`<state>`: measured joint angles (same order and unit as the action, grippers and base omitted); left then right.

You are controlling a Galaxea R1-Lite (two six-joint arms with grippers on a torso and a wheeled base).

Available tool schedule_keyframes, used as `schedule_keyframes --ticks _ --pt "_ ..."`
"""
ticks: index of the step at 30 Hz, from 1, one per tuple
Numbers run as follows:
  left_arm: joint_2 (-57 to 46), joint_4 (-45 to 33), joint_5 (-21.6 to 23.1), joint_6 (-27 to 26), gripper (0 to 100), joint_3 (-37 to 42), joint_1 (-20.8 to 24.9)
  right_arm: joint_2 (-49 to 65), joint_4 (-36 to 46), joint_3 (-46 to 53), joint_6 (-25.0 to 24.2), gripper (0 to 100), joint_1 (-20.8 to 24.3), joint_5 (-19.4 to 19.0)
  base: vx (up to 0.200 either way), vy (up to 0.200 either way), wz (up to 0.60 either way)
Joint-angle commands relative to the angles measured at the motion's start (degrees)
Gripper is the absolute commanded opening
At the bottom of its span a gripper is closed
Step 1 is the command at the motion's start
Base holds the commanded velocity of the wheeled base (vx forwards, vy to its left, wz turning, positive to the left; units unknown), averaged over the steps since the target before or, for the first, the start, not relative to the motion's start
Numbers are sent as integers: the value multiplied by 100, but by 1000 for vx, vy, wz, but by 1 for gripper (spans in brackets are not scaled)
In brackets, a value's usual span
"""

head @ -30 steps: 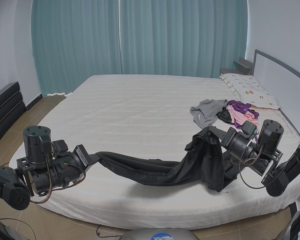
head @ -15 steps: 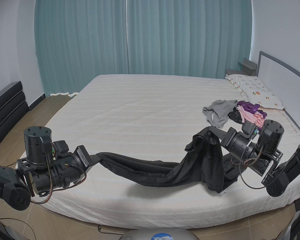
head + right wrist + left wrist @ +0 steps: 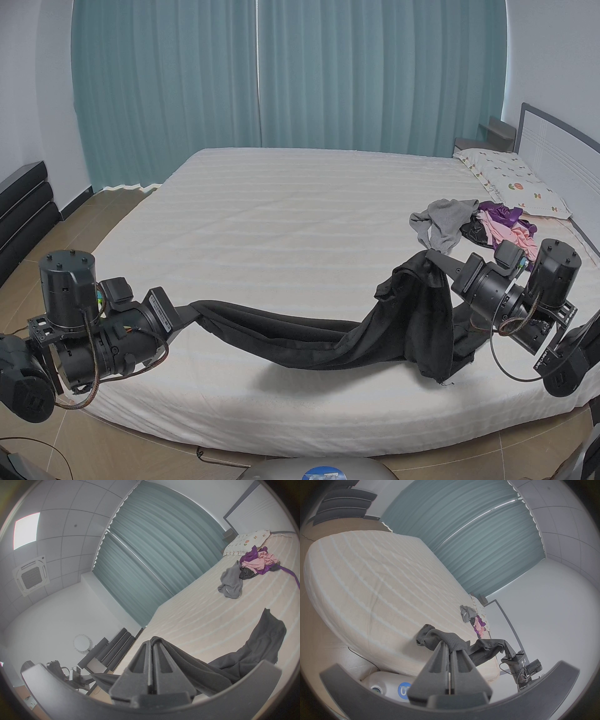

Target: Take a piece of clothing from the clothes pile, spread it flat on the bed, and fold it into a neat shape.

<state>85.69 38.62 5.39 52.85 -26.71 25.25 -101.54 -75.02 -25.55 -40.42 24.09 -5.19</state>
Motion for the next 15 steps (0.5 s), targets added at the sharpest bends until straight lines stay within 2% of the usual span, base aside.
schedule_keyframes --ticks 1,7,8,12,14,15 --pt "-377 -4 -38 -29 0 -1 -2 609 23 112 -1 0 17 10 -200 0 0" --pt "-790 -83 -29 -38 0 -10 7 1206 75 147 8 0 -1 18 -200 0 0" --pt "-984 -285 -29 -38 0 -89 24 1602 102 147 26 0 -1 27 -200 0 0" --pt "-1362 -522 -38 -46 0 -291 15 2419 515 33 43 0 -36 10 0 0 0" --pt "-1511 -654 -20 -125 0 -555 -64 2929 1200 -424 43 0 -132 -193 0 0 0" --pt "-1511 -654 -20 -125 0 -555 -64 2929 1200 -424 43 0 -132 -193 0 0 0"
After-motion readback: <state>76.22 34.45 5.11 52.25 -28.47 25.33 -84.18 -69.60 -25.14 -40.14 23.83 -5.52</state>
